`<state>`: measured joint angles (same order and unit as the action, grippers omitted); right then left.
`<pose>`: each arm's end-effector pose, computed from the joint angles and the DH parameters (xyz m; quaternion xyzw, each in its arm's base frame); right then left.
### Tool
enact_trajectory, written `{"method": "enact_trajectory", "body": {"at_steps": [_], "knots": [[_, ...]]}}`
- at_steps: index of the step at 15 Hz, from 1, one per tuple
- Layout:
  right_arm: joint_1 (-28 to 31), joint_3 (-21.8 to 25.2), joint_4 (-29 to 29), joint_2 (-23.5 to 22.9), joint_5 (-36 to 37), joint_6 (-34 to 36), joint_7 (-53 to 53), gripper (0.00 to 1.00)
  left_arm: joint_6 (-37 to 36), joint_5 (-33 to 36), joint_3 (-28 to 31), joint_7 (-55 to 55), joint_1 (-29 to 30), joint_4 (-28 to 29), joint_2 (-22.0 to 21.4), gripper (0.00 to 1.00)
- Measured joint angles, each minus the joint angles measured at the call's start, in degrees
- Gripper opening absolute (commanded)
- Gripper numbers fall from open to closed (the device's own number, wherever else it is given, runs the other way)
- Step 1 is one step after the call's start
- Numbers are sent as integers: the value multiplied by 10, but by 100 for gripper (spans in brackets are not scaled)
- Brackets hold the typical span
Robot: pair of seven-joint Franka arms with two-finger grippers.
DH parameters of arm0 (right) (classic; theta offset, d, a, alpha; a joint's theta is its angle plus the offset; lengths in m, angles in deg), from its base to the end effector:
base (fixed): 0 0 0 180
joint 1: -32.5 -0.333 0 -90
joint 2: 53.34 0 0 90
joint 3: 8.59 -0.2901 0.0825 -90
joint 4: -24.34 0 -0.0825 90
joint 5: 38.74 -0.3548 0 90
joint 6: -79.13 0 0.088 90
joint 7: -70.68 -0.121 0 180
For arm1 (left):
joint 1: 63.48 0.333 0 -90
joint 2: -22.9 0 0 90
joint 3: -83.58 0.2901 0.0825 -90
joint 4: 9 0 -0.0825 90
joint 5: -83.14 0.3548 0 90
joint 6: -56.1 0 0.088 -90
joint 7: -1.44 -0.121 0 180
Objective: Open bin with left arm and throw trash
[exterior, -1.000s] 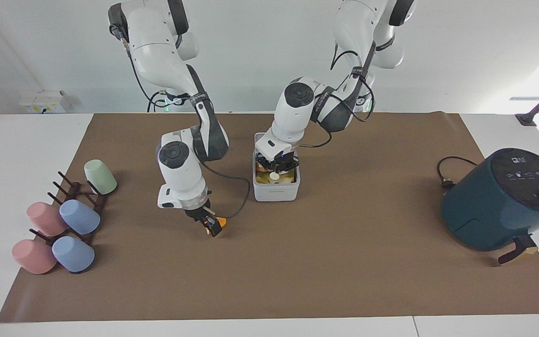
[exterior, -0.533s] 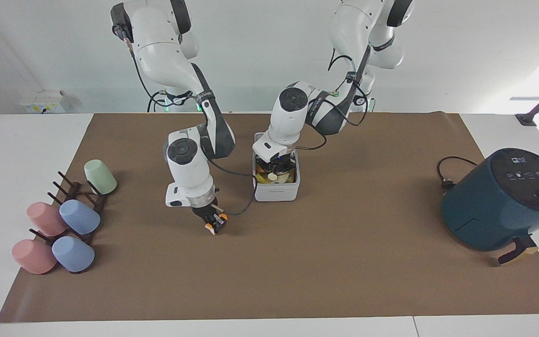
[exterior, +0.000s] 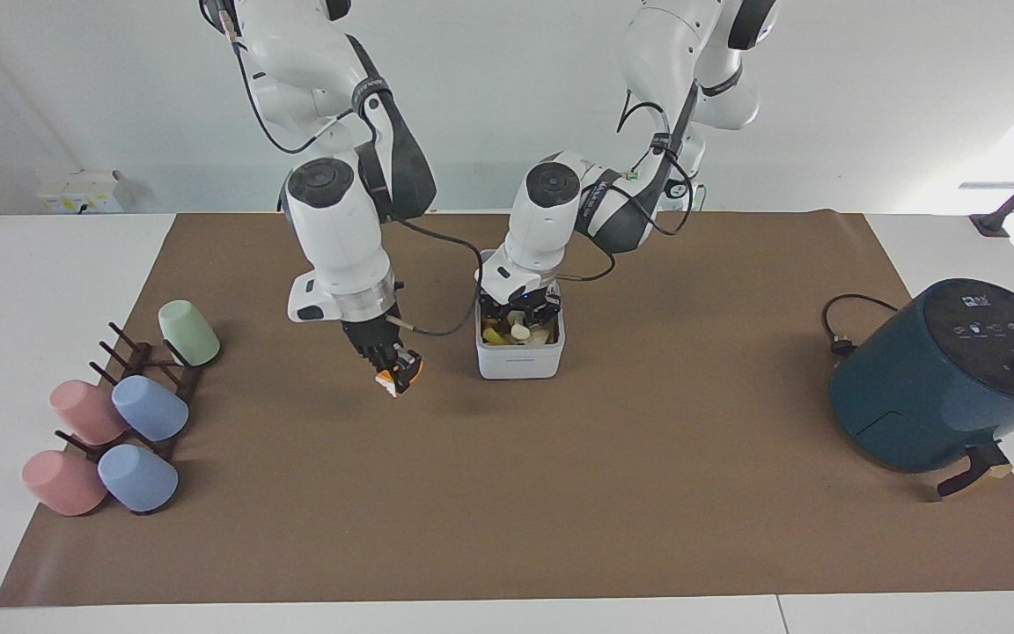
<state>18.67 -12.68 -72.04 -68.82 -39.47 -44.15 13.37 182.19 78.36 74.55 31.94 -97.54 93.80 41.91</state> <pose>0.5975 0.1902 0.4342 -0.9349 0.3402 -0.0699 0.0728 0.4502 -0.4179 0.3521 0.9941 -0.0811 -0.0048 0.0713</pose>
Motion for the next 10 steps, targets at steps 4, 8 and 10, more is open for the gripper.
{"method": "enact_trajectory", "body": {"at_steps": [4, 8, 10], "knots": [[-1, -10, 0, 46, 0, 38, 25, 0, -36, 0, 6, 0, 1, -18, -24, 100], [0, -24, -2, 75, 0, 57, 51, 0, -60, 0, 12, 0, 23, -34, -49, 100], [-2, -45, -8, 74, -1, 57, 74, 0, -82, 0, 13, -1, 62, -47, -68, 100]]}}
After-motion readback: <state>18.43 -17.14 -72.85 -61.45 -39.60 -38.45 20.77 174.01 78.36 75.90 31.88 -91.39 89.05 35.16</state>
